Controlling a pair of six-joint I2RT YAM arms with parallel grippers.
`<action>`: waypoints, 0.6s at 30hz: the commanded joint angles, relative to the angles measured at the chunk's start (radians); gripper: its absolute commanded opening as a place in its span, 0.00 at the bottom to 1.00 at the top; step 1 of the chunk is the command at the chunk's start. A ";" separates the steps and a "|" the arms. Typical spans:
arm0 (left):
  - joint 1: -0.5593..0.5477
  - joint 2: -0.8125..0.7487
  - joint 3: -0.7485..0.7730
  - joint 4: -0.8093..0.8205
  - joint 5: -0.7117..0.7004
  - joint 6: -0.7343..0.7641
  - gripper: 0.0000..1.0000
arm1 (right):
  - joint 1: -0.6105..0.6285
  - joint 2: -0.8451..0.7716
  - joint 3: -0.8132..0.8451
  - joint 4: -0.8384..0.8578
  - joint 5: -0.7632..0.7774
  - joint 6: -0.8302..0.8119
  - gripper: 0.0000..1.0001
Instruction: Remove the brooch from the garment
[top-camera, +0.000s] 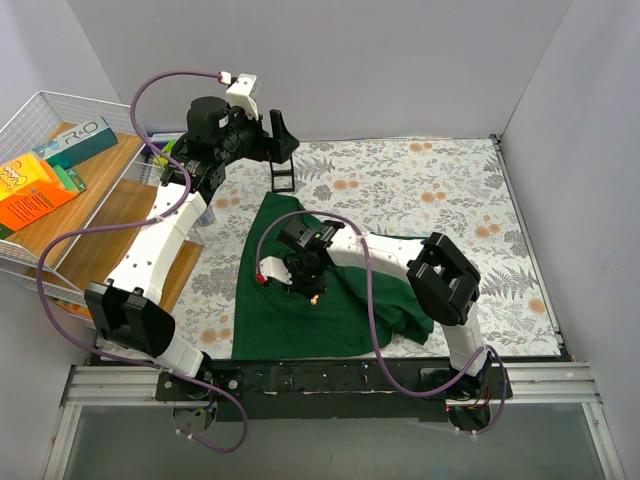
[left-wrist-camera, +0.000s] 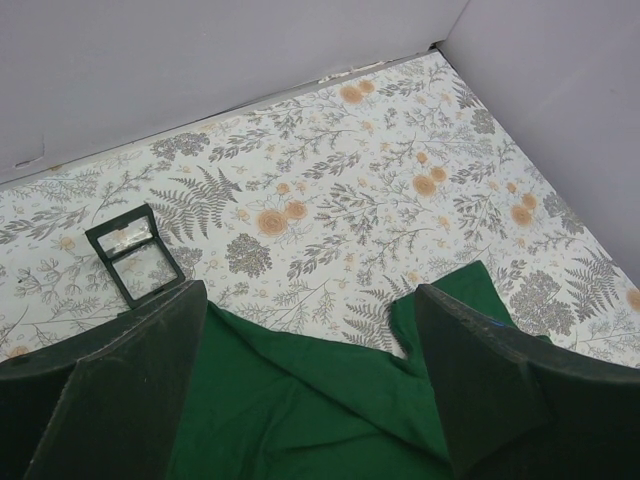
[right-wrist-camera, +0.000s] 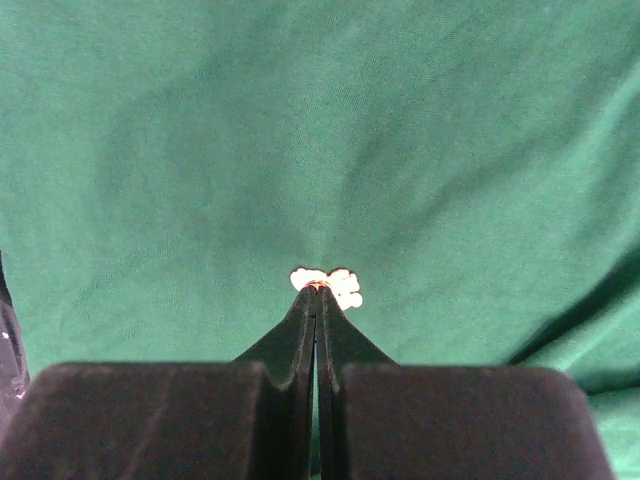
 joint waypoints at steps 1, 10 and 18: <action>0.002 -0.007 0.017 0.002 0.012 0.002 0.84 | 0.008 0.013 0.052 0.005 -0.015 0.014 0.01; 0.007 0.001 0.014 0.005 0.028 -0.007 0.84 | 0.008 0.010 0.046 -0.004 0.012 0.018 0.01; 0.008 0.007 0.012 0.004 0.037 -0.011 0.84 | 0.008 0.005 0.039 -0.013 0.026 0.020 0.01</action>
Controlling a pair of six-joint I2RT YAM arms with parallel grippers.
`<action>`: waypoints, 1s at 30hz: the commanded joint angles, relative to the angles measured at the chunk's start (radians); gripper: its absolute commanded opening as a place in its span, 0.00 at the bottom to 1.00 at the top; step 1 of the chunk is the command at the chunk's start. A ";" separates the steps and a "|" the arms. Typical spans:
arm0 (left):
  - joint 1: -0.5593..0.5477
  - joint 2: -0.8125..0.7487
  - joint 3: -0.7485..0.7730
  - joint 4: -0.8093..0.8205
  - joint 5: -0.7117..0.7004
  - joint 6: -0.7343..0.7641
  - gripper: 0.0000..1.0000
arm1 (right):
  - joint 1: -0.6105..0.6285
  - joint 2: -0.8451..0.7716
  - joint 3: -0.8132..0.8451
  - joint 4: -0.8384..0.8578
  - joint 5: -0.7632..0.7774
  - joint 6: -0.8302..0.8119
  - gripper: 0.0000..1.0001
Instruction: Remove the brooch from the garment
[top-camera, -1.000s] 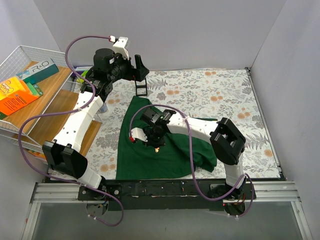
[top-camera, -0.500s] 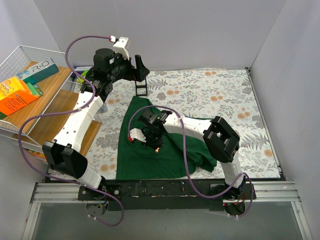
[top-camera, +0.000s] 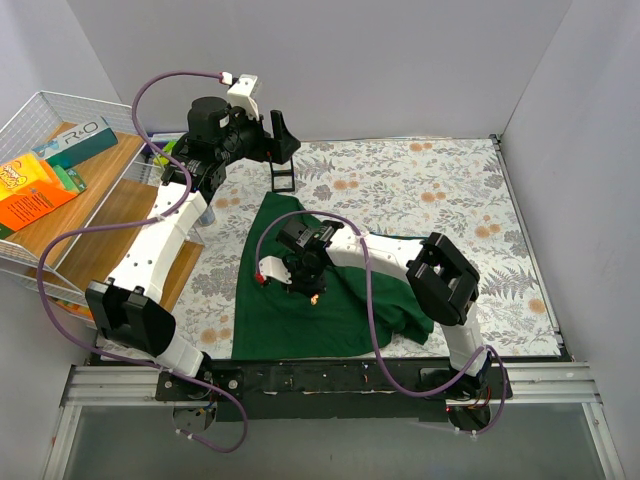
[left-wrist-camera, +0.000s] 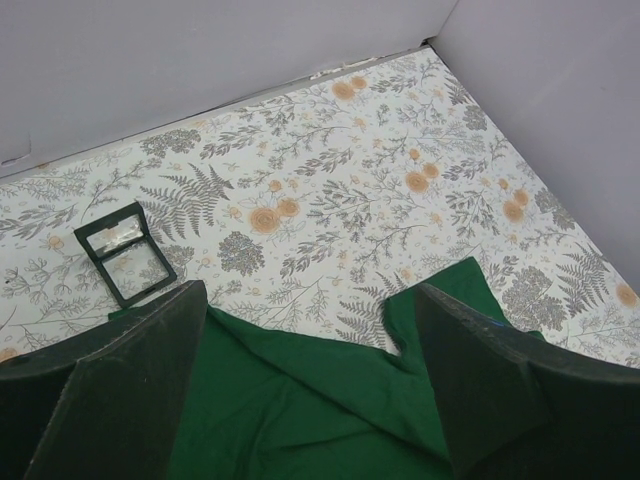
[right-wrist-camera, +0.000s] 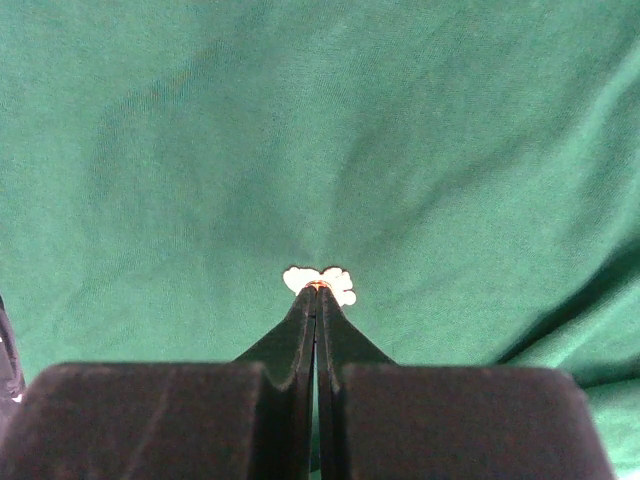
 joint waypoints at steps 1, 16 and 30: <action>0.008 0.003 0.011 0.004 0.022 -0.006 0.84 | 0.004 -0.009 0.028 -0.013 0.006 0.007 0.01; 0.010 0.014 0.012 0.008 0.042 -0.018 0.84 | 0.003 -0.023 -0.003 -0.018 -0.002 0.007 0.01; 0.012 0.017 0.012 0.013 0.055 -0.027 0.84 | 0.000 -0.039 -0.029 -0.003 0.007 0.008 0.01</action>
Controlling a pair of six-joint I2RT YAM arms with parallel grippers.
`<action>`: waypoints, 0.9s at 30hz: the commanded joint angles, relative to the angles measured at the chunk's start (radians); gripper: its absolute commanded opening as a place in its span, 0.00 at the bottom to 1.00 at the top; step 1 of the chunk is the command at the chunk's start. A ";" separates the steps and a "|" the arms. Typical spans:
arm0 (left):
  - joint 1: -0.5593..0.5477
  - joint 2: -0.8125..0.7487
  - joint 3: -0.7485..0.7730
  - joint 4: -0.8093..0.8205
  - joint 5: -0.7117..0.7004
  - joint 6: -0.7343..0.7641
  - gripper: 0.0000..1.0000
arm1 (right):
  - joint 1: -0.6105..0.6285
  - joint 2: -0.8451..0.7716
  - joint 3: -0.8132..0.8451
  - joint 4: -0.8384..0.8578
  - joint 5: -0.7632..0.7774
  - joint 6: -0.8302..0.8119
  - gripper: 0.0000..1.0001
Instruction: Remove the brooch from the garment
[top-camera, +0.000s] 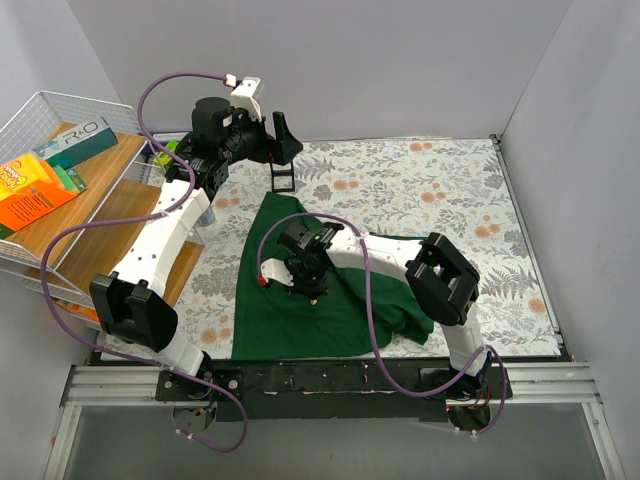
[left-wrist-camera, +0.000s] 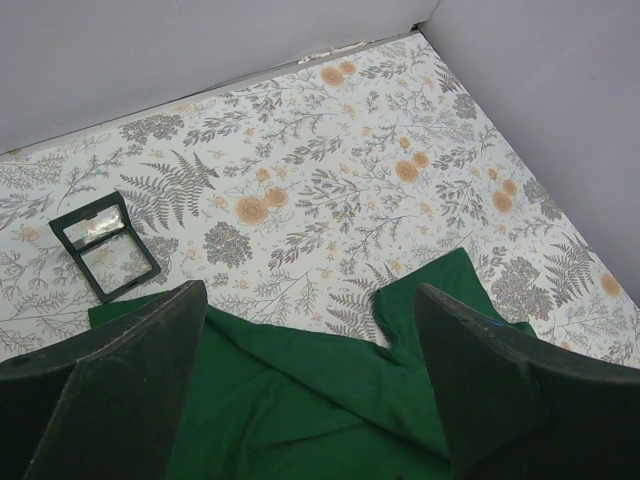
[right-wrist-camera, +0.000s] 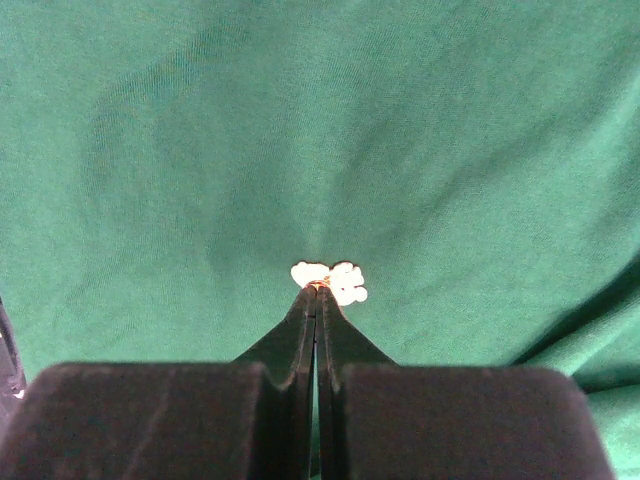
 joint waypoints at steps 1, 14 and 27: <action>0.006 -0.013 0.012 0.010 0.018 -0.007 0.84 | 0.000 -0.037 -0.008 0.000 0.002 0.006 0.01; 0.006 -0.013 0.003 0.013 0.016 -0.007 0.84 | 0.000 -0.026 -0.016 0.012 0.007 0.006 0.01; 0.007 -0.006 0.011 0.010 0.035 -0.011 0.84 | -0.003 -0.018 0.014 0.009 0.025 0.012 0.01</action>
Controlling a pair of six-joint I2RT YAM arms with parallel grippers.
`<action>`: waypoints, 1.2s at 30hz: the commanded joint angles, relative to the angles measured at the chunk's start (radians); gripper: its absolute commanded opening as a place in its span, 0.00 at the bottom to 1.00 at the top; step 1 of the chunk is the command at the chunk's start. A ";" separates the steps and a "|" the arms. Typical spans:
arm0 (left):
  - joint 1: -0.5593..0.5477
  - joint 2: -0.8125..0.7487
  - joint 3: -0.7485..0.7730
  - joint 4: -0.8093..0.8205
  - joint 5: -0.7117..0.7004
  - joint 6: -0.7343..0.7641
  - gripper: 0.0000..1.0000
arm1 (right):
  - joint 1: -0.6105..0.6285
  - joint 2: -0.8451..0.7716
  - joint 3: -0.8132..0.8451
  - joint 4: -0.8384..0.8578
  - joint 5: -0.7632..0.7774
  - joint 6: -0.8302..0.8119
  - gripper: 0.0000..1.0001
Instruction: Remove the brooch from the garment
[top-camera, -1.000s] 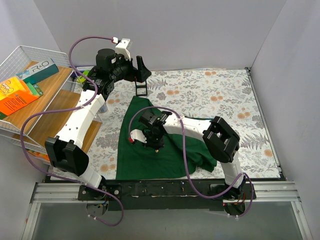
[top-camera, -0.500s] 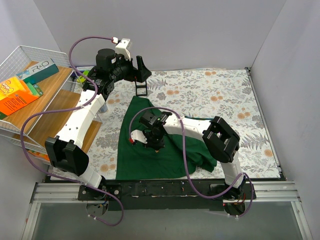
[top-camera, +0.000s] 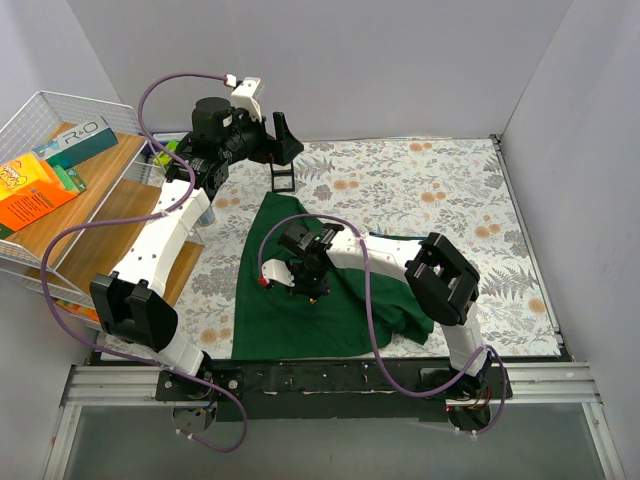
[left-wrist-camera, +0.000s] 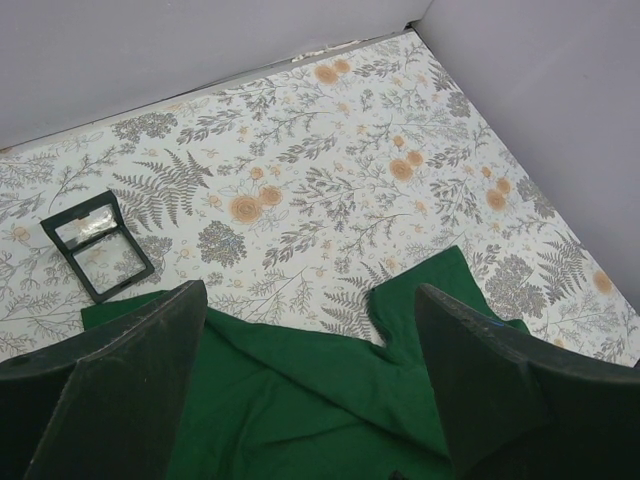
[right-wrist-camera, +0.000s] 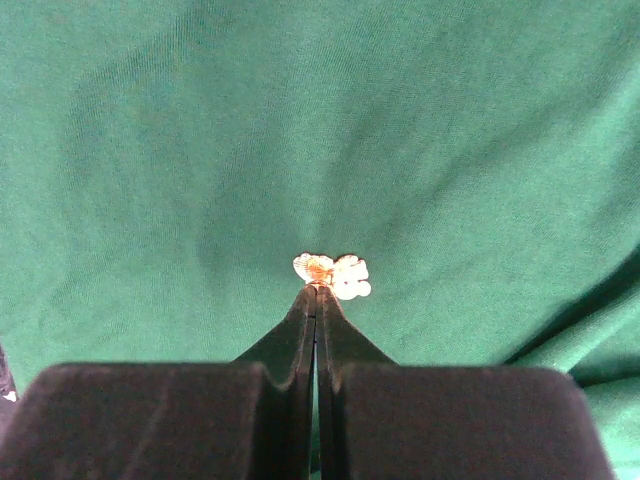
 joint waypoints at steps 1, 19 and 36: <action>0.007 -0.007 0.010 0.010 0.025 -0.005 0.84 | -0.003 -0.021 0.030 -0.001 -0.004 0.011 0.01; 0.007 -0.004 0.002 0.013 0.056 -0.018 0.84 | -0.014 -0.038 0.050 -0.007 -0.032 0.023 0.01; 0.009 -0.010 -0.015 0.012 0.059 -0.018 0.84 | -0.014 0.008 0.064 0.005 -0.030 0.023 0.01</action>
